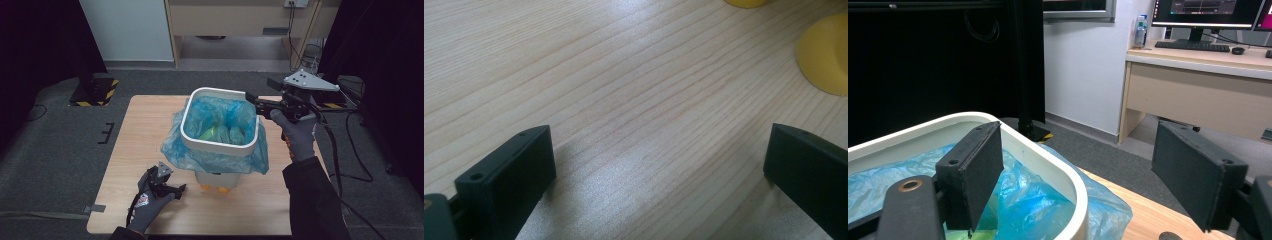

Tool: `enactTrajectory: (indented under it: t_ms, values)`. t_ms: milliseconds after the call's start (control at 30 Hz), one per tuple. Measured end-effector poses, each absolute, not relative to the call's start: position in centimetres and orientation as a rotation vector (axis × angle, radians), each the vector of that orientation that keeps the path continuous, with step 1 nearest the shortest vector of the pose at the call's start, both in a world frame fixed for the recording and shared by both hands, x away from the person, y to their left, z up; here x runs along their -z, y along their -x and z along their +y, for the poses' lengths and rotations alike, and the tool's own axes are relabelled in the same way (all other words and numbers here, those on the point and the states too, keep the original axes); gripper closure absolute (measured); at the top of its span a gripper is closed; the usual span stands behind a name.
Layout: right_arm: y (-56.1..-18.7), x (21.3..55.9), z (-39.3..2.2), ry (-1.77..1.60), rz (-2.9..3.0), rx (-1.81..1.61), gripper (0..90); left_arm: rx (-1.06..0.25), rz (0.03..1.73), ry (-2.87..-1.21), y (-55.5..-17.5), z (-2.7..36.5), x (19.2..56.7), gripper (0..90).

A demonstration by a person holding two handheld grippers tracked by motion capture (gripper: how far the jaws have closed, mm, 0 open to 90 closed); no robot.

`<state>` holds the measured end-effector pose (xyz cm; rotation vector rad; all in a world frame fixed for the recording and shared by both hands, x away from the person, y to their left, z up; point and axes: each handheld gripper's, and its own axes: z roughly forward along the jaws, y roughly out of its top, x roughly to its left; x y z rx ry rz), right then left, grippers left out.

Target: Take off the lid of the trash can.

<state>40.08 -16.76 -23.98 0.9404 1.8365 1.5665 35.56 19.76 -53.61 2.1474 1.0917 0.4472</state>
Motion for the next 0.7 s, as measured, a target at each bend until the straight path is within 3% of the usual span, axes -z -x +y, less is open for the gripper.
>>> enactTrajectory:
  t_ms: [700]
  values:
    - [-41.6, 24.1, -14.6, -0.924, 1.897, -1.53, 20.2, -0.447, 1.091, -2.147, -35.6, 19.8, 53.6, 0.0]
